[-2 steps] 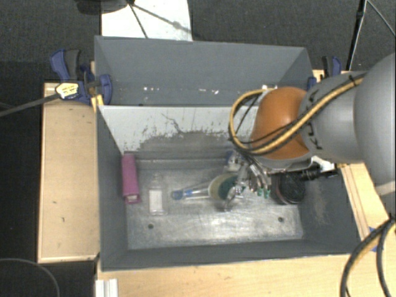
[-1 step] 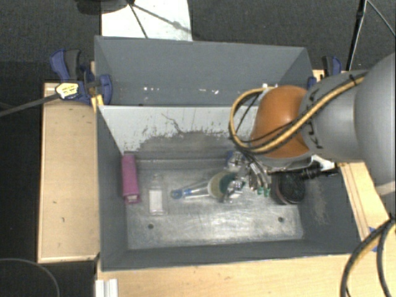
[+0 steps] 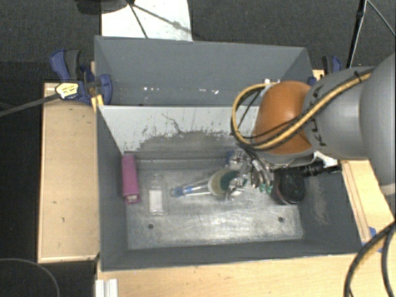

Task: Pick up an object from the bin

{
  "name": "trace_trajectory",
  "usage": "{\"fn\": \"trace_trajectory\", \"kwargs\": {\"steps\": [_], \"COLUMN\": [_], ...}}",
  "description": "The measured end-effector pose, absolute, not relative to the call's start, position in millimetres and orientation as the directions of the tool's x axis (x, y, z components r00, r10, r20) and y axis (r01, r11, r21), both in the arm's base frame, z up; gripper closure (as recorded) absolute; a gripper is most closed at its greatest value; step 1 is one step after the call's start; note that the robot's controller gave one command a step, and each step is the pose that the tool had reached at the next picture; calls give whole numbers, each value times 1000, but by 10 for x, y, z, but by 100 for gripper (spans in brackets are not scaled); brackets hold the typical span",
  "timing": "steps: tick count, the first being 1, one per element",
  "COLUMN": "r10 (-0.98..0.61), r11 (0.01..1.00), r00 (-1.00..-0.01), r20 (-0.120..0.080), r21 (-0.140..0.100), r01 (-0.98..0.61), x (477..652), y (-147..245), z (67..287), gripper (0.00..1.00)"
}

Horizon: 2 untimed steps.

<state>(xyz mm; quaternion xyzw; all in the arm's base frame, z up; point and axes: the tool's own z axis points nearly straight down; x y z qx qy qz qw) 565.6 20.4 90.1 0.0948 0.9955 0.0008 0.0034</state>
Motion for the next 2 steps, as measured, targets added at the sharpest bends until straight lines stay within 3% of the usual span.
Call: {"fn": "trace_trajectory", "kwargs": {"steps": [1, 2], "r10": [189, 186], "r11": [982, 983], "r00": [-982, -983], "r20": [-8, -9], "r21": [3, 3], "r01": [189, 186], "x": [5669, 5690], "y": [206, 208], "z": [1092, 1794], "gripper": [100, 100]}}
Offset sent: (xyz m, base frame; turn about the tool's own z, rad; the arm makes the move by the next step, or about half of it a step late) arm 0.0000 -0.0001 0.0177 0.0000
